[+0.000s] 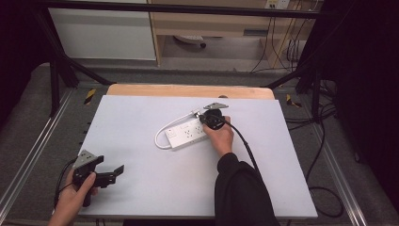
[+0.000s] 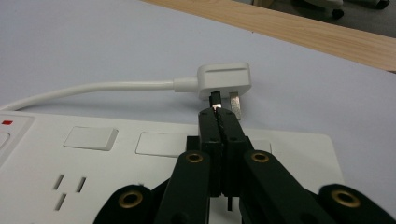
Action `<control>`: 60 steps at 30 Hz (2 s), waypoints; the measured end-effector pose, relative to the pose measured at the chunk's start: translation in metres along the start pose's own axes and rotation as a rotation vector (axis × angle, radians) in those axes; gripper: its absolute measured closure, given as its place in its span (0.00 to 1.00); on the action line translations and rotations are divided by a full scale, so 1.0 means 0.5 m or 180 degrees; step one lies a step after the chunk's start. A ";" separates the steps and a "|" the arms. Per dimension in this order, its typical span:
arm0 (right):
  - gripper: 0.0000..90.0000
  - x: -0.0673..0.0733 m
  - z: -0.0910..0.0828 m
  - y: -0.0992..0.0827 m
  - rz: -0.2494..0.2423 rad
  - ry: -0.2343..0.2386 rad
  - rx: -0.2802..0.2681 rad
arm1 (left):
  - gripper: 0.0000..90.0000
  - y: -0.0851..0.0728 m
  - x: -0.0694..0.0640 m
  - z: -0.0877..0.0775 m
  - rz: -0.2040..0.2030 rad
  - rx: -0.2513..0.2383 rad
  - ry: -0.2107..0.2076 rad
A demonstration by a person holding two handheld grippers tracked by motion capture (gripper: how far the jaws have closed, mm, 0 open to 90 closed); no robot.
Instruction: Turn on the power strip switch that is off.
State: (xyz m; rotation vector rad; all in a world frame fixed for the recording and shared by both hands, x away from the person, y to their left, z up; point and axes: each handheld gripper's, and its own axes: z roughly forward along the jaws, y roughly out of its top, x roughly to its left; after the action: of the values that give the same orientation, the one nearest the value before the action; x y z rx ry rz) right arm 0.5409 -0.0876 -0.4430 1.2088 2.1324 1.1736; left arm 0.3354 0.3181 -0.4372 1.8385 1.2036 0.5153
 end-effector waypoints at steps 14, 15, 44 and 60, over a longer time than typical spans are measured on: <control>1.00 -0.008 -0.018 0.014 -0.0009 -0.0010 -0.0055 | 0.07 0.000 0.000 0.000 0.0000 0.0000 0.0000; 1.00 -0.009 -0.020 0.015 0.0000 -0.0015 -0.0059 | 0.07 0.000 0.000 0.000 -0.0001 0.0000 0.0000; 0.67 -0.038 -0.069 0.040 0.0131 0.0018 -0.0123 | 0.07 -0.002 -0.004 0.003 0.0072 0.0053 0.0008; 0.15 -0.066 -0.121 0.060 0.0268 -0.0066 -0.0016 | 0.07 -0.003 -0.003 0.004 0.0053 0.0075 0.0020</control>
State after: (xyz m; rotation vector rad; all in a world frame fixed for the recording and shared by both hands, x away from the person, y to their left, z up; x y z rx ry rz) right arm 0.5316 -0.1357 -0.3858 1.3143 2.0805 1.1956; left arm 0.3355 0.3162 -0.4392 1.8694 1.2041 0.5185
